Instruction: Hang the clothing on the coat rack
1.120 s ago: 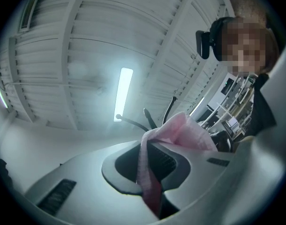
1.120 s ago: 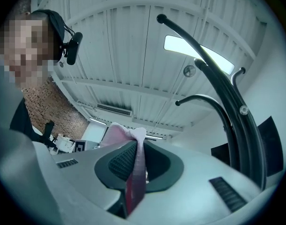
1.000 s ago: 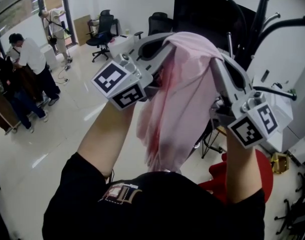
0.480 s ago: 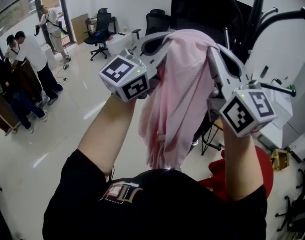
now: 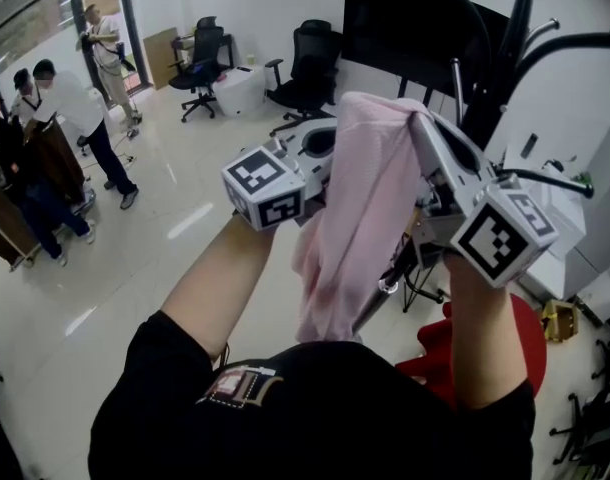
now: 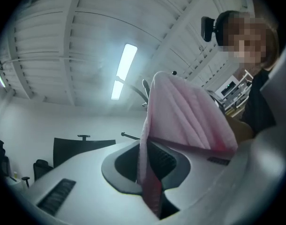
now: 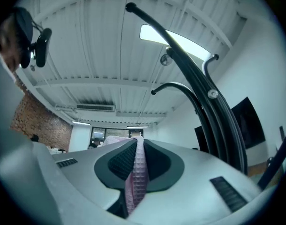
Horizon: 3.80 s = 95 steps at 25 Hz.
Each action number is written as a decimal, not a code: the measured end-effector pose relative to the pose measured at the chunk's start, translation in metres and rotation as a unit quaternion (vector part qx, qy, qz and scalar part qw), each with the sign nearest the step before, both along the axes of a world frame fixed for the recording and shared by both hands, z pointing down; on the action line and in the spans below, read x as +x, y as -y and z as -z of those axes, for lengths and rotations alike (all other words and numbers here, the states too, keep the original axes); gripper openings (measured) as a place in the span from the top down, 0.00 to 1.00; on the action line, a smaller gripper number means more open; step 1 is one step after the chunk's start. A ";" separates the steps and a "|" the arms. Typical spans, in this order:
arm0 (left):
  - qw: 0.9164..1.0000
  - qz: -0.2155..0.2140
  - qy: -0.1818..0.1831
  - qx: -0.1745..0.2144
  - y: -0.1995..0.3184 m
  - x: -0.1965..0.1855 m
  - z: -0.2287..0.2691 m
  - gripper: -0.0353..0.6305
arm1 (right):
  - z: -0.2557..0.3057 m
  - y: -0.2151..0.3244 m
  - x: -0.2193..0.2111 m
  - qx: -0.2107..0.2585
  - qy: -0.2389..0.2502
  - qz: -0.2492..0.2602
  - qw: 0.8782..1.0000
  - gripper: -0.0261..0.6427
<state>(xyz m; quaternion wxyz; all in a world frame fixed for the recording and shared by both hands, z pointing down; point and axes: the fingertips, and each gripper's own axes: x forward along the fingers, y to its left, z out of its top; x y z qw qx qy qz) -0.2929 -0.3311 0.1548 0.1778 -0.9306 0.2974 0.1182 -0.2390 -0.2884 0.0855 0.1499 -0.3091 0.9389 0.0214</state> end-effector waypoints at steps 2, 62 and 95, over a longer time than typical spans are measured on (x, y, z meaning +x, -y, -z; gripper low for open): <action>1.000 -0.013 -0.006 0.002 -0.008 -0.002 -0.004 0.93 | -0.002 -0.004 0.000 -0.020 0.025 0.019 0.999 0.90; 0.969 -0.168 0.038 -0.177 -0.177 0.458 -0.274 0.94 | -0.331 -0.143 0.581 -0.099 -0.098 -0.168 0.976 0.95; 0.874 -0.306 0.112 -0.360 -0.194 0.597 -0.423 0.94 | -0.490 -0.161 0.649 -0.260 -0.061 -0.260 0.928 0.96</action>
